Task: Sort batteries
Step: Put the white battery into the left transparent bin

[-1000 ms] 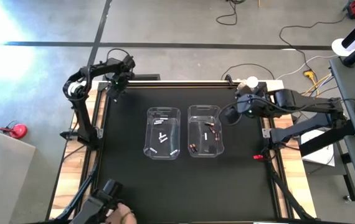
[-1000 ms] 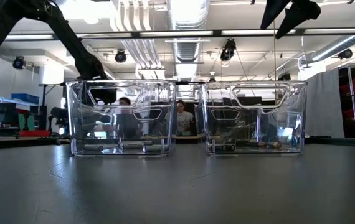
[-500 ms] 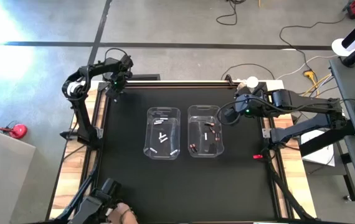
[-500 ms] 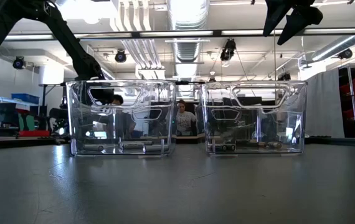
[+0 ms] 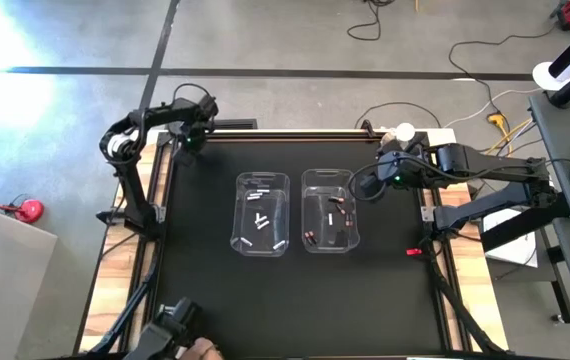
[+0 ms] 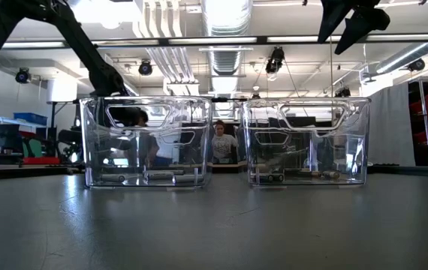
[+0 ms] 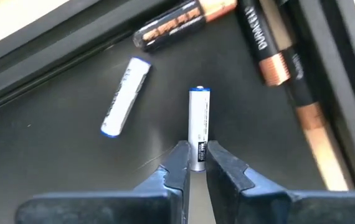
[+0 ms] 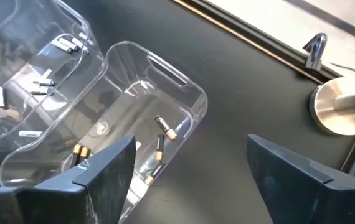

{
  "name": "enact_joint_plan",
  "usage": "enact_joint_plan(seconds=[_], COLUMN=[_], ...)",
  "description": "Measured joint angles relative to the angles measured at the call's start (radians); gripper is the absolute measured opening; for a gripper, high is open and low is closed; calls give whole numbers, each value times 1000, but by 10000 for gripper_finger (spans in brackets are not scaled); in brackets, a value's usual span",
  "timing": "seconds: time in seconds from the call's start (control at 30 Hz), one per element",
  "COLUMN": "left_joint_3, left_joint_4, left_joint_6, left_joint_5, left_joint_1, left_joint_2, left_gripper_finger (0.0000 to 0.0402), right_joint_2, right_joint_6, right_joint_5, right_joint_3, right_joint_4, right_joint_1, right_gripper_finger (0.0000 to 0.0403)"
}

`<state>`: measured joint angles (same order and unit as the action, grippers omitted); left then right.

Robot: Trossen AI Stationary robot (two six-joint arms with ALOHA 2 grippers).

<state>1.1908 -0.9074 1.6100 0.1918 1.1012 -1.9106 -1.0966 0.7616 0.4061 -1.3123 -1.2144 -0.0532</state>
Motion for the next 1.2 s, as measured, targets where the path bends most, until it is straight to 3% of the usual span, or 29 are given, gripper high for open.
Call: enact_joint_plan(seconds=[0.3, 0.67, 1.0, 1.2], left_joint_3=[-38, -46, -43, -42], left_joint_4=[33, 45, 125, 77], left_joint_6=[-21, -433, -825, -914], left_joint_5=[-2, -3, 17, 9], left_joint_1=[-3, -60, -160, -257], left_joint_2=[25, 73, 388, 531], left_gripper_finger=[23, 19, 1, 1], right_joint_2=[0, 32, 61, 61], right_joint_6=[-14, -41, -77, -103], right_joint_5=[-17, -61, -77, -77], right_joint_3=[0, 0, -1, -1], right_joint_4=[-1, -77, -75, -74], right_joint_1=[0, 0, 0, 0], right_gripper_finger=[287, 298, 277, 266])
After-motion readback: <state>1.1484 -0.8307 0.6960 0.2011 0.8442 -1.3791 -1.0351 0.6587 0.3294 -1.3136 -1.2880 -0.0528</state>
